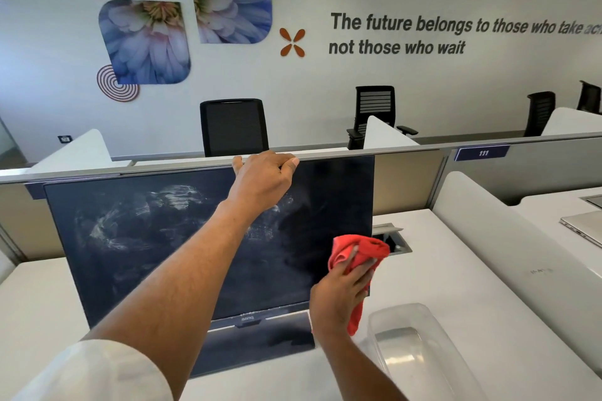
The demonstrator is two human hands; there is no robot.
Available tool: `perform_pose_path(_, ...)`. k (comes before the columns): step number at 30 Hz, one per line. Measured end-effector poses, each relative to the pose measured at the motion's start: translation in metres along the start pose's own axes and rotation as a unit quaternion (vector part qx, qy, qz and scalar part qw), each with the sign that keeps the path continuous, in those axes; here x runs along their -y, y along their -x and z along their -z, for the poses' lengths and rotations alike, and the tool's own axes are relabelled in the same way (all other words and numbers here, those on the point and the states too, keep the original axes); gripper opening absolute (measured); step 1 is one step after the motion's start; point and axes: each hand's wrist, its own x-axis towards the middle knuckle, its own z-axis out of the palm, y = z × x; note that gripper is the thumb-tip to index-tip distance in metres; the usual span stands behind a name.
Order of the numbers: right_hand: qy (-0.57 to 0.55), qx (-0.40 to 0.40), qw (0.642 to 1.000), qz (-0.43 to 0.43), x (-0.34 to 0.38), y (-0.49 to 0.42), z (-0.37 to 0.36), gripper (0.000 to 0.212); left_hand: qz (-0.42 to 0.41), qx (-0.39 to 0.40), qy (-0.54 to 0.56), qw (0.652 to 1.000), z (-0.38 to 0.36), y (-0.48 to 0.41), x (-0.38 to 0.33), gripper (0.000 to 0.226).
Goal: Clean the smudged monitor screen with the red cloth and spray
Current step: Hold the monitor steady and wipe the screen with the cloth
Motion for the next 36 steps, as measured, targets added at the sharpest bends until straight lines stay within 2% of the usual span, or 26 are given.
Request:
perform_pose_path(3, -0.050, 0.005, 0.997, -0.064, 0.007, -0.016, 0.010, 0.098, -0.003, 0.000, -0.002, 1.000, -0.001, 0.000, -0.001, 0.039)
perform_pose_path(6, -0.102, 0.002, 0.992, -0.079, 0.031, -0.029, 0.023, 0.095, -0.001, 0.002, -0.003, 1.000, 0.000, 0.000, 0.001, 0.040)
perform_pose_path(14, -0.148, -0.093, 0.982, 0.066, 0.090, -0.084, 0.082, 0.085, -0.003, 0.002, -0.012, 1.000, 0.000, 0.000, 0.001, 0.042)
perform_pose_path(18, -0.142, -0.123, 0.980, 0.070, 0.078, -0.081, 0.078, 0.084, -0.002, 0.004, -0.013, 1.000, -0.001, 0.000, 0.000, 0.042)
perform_pose_path(20, -0.132, -0.112, 0.984, 0.039, 0.059, -0.063, 0.059, 0.084, 0.000, 0.002, -0.012, 1.000, -0.001, 0.000, -0.001, 0.042)
perform_pose_path(23, -0.107, -0.049, 0.993, -0.022, 0.027, -0.026, 0.022, 0.089, 0.002, 0.003, -0.010, 1.000, -0.001, 0.000, -0.002, 0.042)
perform_pose_path(26, -0.075, 0.011, 0.996, -0.049, 0.010, 0.009, -0.004, 0.099, -0.003, -0.002, -0.006, 1.000, -0.001, 0.002, -0.003, 0.040)
perform_pose_path(30, -0.020, 0.048, 0.999, 0.010, 0.013, 0.041, -0.016, 0.100, -0.002, -0.004, -0.004, 1.000, 0.000, 0.002, -0.003, 0.039)
perform_pose_path(36, 0.044, 0.070, 0.980, 0.182, -0.002, 0.070, -0.034, 0.103, 0.000, -0.011, -0.001, 1.000, -0.001, 0.001, -0.003, 0.039)
